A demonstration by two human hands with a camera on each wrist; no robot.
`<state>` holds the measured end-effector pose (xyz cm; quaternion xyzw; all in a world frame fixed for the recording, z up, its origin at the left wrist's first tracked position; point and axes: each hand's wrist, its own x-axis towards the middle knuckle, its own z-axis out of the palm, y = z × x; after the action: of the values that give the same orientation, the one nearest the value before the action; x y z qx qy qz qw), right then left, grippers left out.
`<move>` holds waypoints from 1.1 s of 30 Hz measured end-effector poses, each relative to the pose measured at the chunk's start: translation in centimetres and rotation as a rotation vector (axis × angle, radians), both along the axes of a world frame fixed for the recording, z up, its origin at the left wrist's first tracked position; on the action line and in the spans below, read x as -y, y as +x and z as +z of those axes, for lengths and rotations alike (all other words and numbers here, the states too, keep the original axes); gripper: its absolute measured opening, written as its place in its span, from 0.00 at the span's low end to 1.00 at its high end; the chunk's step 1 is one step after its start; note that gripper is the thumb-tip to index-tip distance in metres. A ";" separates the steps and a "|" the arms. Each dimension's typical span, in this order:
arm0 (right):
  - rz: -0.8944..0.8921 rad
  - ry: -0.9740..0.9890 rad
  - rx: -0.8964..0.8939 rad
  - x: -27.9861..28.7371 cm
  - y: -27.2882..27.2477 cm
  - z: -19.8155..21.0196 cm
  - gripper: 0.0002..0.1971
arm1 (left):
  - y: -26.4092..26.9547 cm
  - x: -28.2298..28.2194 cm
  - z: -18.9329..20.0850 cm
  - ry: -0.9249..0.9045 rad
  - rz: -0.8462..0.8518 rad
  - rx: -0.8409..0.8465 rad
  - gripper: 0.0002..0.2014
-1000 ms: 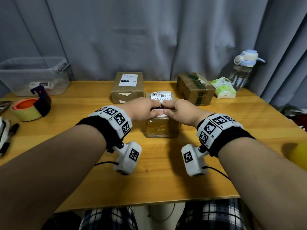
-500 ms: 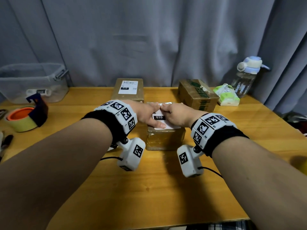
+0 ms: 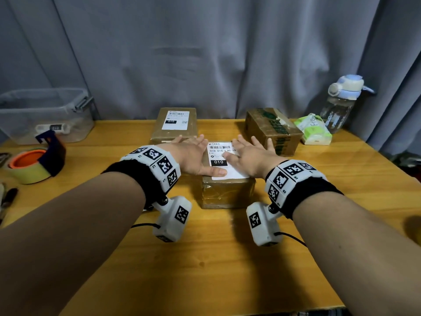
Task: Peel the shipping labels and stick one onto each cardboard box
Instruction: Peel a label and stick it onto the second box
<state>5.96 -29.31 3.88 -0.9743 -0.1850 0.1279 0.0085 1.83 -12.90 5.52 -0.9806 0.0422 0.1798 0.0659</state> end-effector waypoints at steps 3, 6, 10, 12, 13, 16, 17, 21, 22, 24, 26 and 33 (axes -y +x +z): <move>0.013 -0.032 0.019 -0.2 0.1 0.3 0.33 | 0.0 0.1 -0.2 -0.036 0.021 0.086 0.61; 0.146 0.108 0.039 -0.6 -0.1 -0.4 0.29 | -0.2 1.0 -1.2 -0.232 -0.064 0.177 0.40; 0.122 0.156 0.005 -0.3 0.0 -1.0 0.27 | 0.3 0.7 -1.8 -0.181 -0.035 0.090 0.37; 0.073 0.120 0.011 0.2 0.5 -0.7 0.27 | 0.6 -0.1 -1.5 -0.127 -0.020 0.108 0.37; 0.051 0.106 0.011 0.5 0.7 -0.6 0.27 | 0.6 -0.3 -1.3 -0.117 -0.014 0.120 0.37; 0.018 0.058 0.019 1.0 0.7 -0.4 0.27 | 0.3 -0.4 -1.7 -0.145 0.014 0.143 0.34; 0.020 0.025 0.042 0.8 0.5 -0.2 0.27 | 0.2 -0.2 -2.1 -0.180 0.043 0.153 0.33; 0.133 -0.078 0.168 -0.9 -0.3 0.1 0.27 | 0.0 -0.3 -3.6 -0.335 0.167 0.199 0.33; 0.164 -0.053 0.153 -1.3 -0.5 -0.1 0.26 | 0.1 -0.5 -3.8 -0.368 0.172 0.205 0.32; 0.195 0.000 0.109 -1.9 -0.9 -0.5 0.26 | 0.2 -1.0 -4.0 -0.468 0.171 0.238 0.29; 0.198 0.011 0.089 -2.2 -1.0 -0.5 0.26 | 0.3 -1.5 -4.0 -0.625 0.191 0.300 0.25; 0.216 -0.046 0.047 -4.0 -0.6 -0.3 0.28 | 0.7 -1.8 -3.9 -0.952 0.287 0.323 0.22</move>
<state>5.37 -25.36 3.55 -0.9513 -0.2863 0.1095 -0.0321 2.55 -11.15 1.64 -0.9132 -0.0263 -0.0056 -0.4067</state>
